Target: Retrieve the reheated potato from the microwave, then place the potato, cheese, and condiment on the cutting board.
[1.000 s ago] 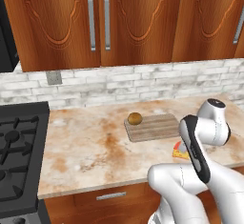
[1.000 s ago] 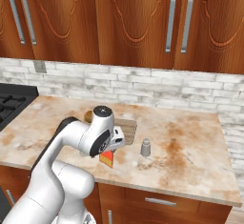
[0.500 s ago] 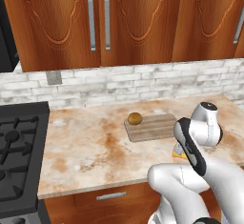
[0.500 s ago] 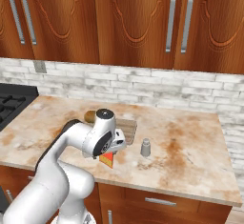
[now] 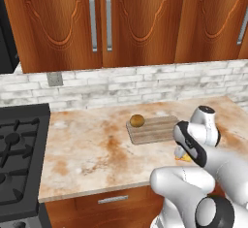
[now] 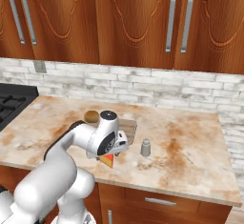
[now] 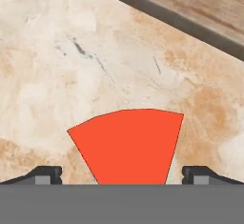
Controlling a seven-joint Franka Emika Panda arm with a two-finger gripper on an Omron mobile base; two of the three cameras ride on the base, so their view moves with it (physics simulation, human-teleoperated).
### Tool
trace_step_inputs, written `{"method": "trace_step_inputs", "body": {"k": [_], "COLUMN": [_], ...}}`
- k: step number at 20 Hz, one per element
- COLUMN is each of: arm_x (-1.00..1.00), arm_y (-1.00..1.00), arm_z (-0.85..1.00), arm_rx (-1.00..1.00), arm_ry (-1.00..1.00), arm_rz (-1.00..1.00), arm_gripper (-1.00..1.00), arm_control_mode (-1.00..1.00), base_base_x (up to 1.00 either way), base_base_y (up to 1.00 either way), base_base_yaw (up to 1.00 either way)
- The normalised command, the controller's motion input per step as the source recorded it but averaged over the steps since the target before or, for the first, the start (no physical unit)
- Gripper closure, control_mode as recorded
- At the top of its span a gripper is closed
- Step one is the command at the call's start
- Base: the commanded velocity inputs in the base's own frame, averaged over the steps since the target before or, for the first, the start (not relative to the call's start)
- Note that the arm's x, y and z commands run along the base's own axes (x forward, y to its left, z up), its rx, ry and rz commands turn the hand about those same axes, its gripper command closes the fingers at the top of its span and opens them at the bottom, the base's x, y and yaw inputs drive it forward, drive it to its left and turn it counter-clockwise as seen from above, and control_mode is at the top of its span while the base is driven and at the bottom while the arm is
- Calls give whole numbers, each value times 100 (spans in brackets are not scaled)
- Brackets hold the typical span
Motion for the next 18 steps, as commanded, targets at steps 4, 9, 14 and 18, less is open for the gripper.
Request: {"method": "trace_step_inputs", "body": {"k": [4,9,14,18], "arm_x": [20,1,-7,16], "arm_y": [-1,3,2,30], "arm_z": [-22,-21,-1,28], "arm_rx": [0,0,0,0], "arm_ry": [6,1,-2,-9], "arm_rz": [0,0,0,-1], "arm_gripper": [-100,100,100,100], "arm_control_mode": [-100,-100,-100,-100], "base_base_x": [0,0,0,0], "base_base_y": [0,0,0,0], "base_base_yaw": [0,0,0,0]}}
